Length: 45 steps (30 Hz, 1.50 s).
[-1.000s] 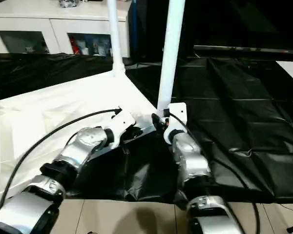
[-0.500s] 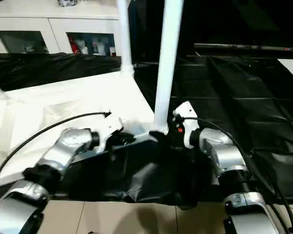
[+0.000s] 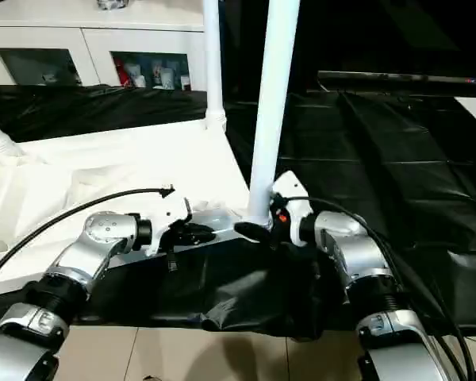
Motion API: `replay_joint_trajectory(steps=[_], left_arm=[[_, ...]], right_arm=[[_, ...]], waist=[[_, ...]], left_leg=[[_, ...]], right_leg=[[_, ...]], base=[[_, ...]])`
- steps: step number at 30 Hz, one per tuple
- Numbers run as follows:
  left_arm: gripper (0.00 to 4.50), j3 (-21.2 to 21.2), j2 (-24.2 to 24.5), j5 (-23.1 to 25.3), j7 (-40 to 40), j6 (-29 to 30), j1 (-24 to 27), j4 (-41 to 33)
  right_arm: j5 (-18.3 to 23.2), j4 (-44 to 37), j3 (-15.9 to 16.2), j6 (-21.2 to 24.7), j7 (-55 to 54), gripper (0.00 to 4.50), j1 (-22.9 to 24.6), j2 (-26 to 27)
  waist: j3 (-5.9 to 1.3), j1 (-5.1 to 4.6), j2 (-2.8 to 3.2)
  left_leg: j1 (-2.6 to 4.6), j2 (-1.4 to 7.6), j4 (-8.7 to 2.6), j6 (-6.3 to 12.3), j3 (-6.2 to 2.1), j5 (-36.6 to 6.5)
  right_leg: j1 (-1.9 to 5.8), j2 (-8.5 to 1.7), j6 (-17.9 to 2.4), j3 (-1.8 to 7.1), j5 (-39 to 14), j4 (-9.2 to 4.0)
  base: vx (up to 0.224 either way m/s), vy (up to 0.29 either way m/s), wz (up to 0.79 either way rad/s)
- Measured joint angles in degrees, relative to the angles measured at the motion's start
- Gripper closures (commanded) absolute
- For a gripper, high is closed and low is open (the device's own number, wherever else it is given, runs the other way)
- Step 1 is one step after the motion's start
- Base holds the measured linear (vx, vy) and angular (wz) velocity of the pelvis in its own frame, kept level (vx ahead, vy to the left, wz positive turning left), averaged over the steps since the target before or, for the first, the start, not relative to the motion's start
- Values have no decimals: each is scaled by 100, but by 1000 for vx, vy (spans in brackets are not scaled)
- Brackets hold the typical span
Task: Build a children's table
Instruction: Rotate leg to tighten
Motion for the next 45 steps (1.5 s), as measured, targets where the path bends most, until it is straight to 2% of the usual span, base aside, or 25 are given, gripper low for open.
replay_joint_trajectory(steps=[11,16,25,28,32,35,40,42,45], left_arm=[[450,3,30,-32,-53,63,31,-65],[450,1,51,-68,-72,138,50,-118],[450,25,18,-90,14,175,30,-62],[450,42,-109,-9,394,175,-101,158],[450,47,-603,273,1382,297,-521,743],[450,49,-880,311,1797,463,-719,981],[450,48,-1031,309,1935,505,-821,1119],[450,48,-1035,310,1932,483,-838,1149],[450,57,-1015,311,1919,439,-874,1220]], right_arm=[[22,28,-39,-27,-7,166,1,5],[33,28,-40,-37,3,178,5,13],[88,42,-221,-124,-371,180,115,267],[78,159,-405,-204,-1127,180,116,592],[-35,405,-861,-364,-3156,180,22,1307],[-70,555,-1054,-396,-4093,180,-118,1673],[-236,635,-1076,-578,-4513,180,-153,1839],[-252,650,-1076,-649,-4516,124,-141,1843],[-230,652,-1077,-753,-4466,102,-109,1882]], waist=[[0,-2,1],[-1,-4,1],[-1,-24,2],[-1,-57,1],[-2,-103,0],[-2,-101,0],[-2,-92,1],[-2,-85,2],[-2,-92,2]], left_leg=[[0,0,0,0,0,0],[0,0,0,0,1,0],[4,0,2,0,0,0],[9,0,8,-1,-1,0],[12,-7,14,-1,-2,0],[11,-10,15,-1,-3,0],[10,-9,13,-1,-7,0],[9,-9,12,-1,-9,0],[9,-8,11,-1,-9,0]], right_leg=[[-1,1,0,0,0,0],[-1,1,0,1,0,0],[-1,2,-1,3,1,6],[0,2,-11,3,7,9],[6,-2,8,12,-4,5],[8,-3,9,14,-5,5],[11,-2,9,9,-4,4],[11,-2,8,8,-4,4],[10,-1,8,6,-4,4]], base=[[0,0,0],[0,0,0],[0,0,0],[0,0,0],[0,0,0],[0,0,0],[0,0,0],[0,0,0],[0,0,0]])
